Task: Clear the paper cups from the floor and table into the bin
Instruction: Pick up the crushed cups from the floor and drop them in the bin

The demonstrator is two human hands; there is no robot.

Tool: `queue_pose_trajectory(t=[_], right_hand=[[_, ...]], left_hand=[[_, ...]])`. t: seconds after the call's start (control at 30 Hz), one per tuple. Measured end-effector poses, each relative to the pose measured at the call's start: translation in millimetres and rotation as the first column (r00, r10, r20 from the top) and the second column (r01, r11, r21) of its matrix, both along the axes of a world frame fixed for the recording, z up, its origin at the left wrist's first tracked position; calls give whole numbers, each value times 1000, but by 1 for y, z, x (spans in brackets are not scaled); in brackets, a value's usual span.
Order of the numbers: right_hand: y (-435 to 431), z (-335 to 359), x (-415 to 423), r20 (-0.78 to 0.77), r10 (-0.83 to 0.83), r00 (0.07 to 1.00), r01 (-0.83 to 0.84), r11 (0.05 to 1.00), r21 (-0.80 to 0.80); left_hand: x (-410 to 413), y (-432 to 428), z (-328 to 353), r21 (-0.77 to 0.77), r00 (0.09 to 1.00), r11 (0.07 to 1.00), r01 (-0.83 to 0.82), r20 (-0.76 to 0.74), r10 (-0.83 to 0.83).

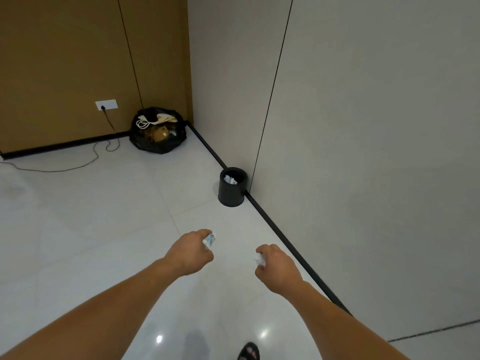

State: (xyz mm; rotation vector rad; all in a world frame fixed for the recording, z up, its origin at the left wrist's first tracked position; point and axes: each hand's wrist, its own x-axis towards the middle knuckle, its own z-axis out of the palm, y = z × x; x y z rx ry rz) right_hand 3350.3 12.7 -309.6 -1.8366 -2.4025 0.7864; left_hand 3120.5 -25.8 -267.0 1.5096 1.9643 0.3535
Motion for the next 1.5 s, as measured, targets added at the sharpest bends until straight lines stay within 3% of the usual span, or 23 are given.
queue_pose_trajectory(t=[0.33,0.47,0.7,0.93,1.17,1.5], right_hand=[[226,-3,-84,-80,98,992,-98,995,7],[302,-1,-122,-84,139,987,-140,990,1],[422,-17,-191,-1,139,990,-139,989,-46],[532,-3,-236,25,-37,999,38,998,-42],[624,-22,-234,-16,-182,983,180,979,-93],[790,-125,-222,21,-150,988,150,952,-268]], left_hand=[[-61,198,2,-27,997,998,-65,-42,63],[-92,268,-1,5,990,990,-140,29,140],[-162,392,-36,-39,997,998,-58,42,59],[-221,551,-33,-20,990,991,136,45,-135],[-210,685,-48,-70,950,947,313,31,-311],[-190,844,-147,-303,961,913,272,30,-276]])
